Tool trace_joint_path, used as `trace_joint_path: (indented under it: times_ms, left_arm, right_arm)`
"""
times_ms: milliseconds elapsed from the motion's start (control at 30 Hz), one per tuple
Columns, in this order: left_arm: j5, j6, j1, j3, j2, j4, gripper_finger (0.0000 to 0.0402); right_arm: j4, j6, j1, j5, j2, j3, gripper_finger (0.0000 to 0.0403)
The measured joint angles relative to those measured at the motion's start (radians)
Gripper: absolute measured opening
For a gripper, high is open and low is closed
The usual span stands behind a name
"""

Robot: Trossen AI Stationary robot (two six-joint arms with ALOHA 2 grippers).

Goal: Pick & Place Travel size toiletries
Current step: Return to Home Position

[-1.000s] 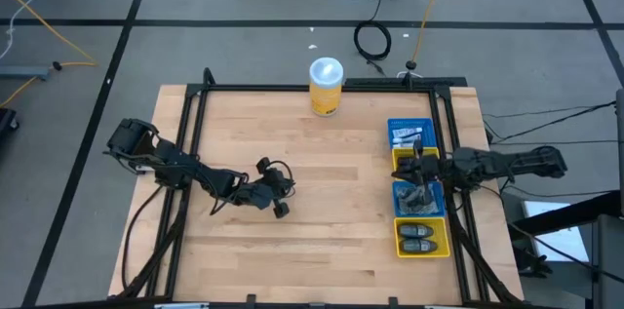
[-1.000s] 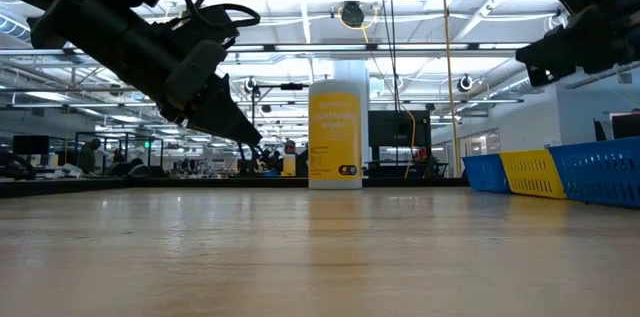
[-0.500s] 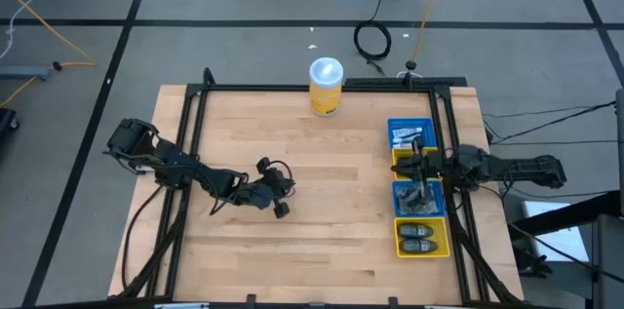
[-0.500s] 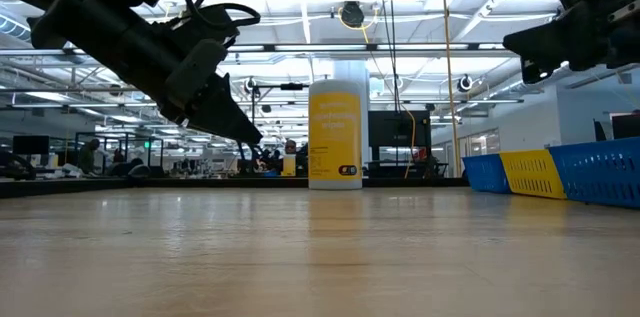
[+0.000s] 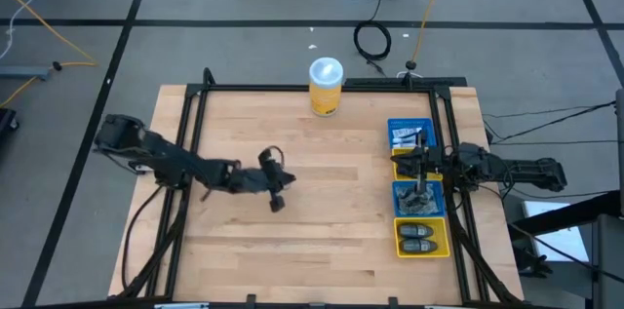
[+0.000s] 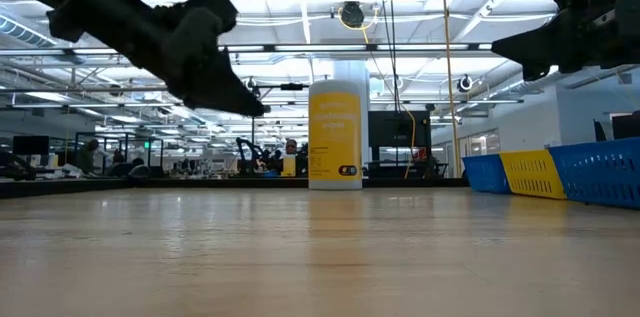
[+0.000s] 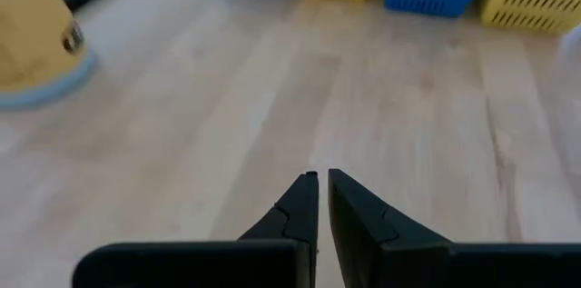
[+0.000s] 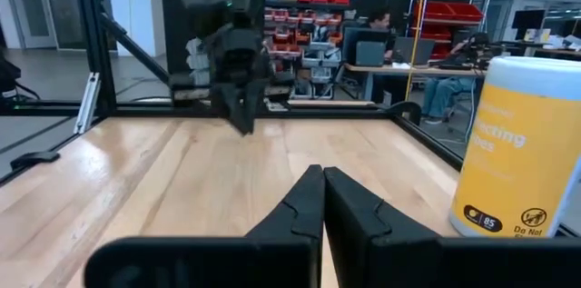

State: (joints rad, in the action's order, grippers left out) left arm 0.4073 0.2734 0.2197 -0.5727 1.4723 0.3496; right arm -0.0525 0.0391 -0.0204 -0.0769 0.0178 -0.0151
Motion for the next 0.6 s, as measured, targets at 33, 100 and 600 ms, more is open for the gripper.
trace_joint_path:
  times_ms: [33, 100, 600]
  left_arm:
    - [-0.022, -0.022, -0.018, 0.021, -0.029, 0.018, 0.0030]
    - [-0.059, -0.075, -0.053, 0.087, -0.105, 0.043, 0.0030]
    - [-0.413, -0.178, -0.227, 0.561, -0.839, 0.114, 0.0030]
  right_arm:
    - [0.000, 0.000, 0.000, 0.000, 0.000, 0.000, 0.0000]
    - [-0.001, 0.000, 0.000, 0.000, 0.000, 0.000, 0.0000]
    - [-0.009, 0.000, 0.000, -0.001, 0.000, 0.000, 0.0000]
